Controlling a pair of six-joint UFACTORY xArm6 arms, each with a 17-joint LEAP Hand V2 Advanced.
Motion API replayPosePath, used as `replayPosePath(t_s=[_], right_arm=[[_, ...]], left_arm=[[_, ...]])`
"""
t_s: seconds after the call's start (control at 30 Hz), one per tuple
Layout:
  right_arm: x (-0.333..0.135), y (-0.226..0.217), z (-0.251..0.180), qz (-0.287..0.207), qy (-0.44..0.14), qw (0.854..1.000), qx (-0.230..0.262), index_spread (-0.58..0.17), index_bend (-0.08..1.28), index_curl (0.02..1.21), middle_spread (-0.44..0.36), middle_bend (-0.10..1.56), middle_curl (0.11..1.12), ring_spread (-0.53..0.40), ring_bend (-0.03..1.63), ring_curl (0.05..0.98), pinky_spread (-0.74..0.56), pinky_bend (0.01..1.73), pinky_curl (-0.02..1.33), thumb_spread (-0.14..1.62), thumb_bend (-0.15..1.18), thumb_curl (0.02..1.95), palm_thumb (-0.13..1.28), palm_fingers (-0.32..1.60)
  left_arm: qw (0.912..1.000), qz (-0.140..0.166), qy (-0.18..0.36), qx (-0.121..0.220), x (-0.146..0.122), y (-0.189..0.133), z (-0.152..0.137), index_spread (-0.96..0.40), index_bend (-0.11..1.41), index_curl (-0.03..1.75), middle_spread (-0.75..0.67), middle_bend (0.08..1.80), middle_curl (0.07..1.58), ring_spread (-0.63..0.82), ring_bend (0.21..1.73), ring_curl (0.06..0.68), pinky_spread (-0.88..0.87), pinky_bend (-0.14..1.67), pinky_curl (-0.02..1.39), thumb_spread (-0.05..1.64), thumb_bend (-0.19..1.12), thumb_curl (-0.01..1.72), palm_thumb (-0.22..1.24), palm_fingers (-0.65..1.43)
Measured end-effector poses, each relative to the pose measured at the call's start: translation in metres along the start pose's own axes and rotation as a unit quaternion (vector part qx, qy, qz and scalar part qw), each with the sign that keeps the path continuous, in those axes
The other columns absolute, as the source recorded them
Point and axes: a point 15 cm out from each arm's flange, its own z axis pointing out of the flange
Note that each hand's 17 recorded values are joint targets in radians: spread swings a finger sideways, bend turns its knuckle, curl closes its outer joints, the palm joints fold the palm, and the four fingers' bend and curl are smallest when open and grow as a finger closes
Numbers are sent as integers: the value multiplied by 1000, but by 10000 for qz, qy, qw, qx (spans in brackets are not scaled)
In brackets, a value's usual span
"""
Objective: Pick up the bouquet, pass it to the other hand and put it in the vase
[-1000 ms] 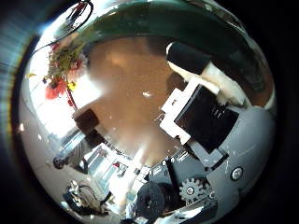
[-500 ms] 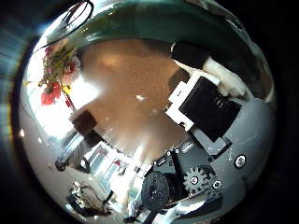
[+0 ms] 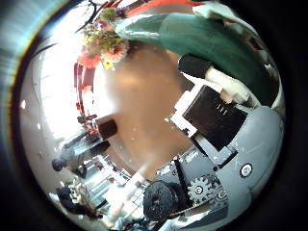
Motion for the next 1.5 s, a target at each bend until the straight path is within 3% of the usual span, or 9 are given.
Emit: replayPosePath(t_s=[0.3,0.5,0.63,0.83,1.03,1.07,1.23,1.37,1.5], right_arm=[[-7,54,-97,-288,-1225,9898,669,-345,1041,1106,-181,1289,971,-219,1412,765,-153,1462,597,935,39,820,1215,1098],[-2,93,-161,-458,-2194,9664,1259,-325,1048,1099,-168,1310,952,-215,1419,769,-146,1436,633,928,28,866,1213,1104],[9,106,-174,-419,-2563,9559,1369,-313,1053,1093,-161,1320,938,-212,1422,770,-144,1419,660,930,19,899,1206,1104],[25,100,-132,-130,-2581,9610,982,-299,1064,1087,-154,1334,919,-210,1422,772,-145,1401,708,940,0,946,1181,1097],[40,94,-84,53,-2307,9715,534,-301,982,1055,-159,1257,886,-211,1387,748,-198,1350,708,967,-66,875,971,1014],[44,95,-79,68,-2246,9733,468,-314,884,1034,-166,1196,863,-212,1361,730,-262,1308,694,981,-62,828,885,900],[71,115,-31,136,-1467,9889,-217,-352,645,950,-169,1050,807,-219,1315,676,-374,1146,623,1016,-43,731,757,519],[71,137,8,55,-1085,9912,-752,-355,524,878,-154,961,767,-203,1228,634,-318,1059,583,1031,-32,675,727,276],[69,149,30,53,-934,9899,-1069,-342,466,829,-140,916,743,-184,1201,605,-249,989,546,1037,-28,641,718,213]], left_arm=[[9993,-135,118,318,-11,-21,-4,99,185,370,394,200,335,532,520,197,513,184,263,1095,-23,325,317,182],[9967,-165,658,443,1,-34,-6,90,187,375,350,208,345,504,531,196,491,181,260,1095,-23,326,316,239],[9951,-179,874,436,4,-39,-9,86,187,379,334,210,352,495,542,197,481,183,259,1099,-24,324,315,263],[9947,-166,893,491,10,-33,-17,84,187,381,317,211,356,489,544,194,476,181,256,1102,-23,320,314,265],[9953,-151,831,471,12,-24,-14,84,185,383,314,212,359,489,551,188,475,181,253,1104,-23,319,309,267],[9954,-136,818,485,13,-23,-15,84,185,383,314,212,360,489,552,187,475,182,253,1104,-23,319,309,266],[9957,-131,745,543,7,-15,-16,84,185,384,314,211,362,488,556,182,475,182,251,1105,-22,320,308,266],[9959,-93,737,507,6,-16,-13,84,185,385,314,211,363,488,559,179,475,183,251,1106,-22,321,307,266],[9958,-58,764,491,4,-16,-12,84,185,385,314,211,364,486,557,177,475,183,251,1106,-22,321,307,265]])
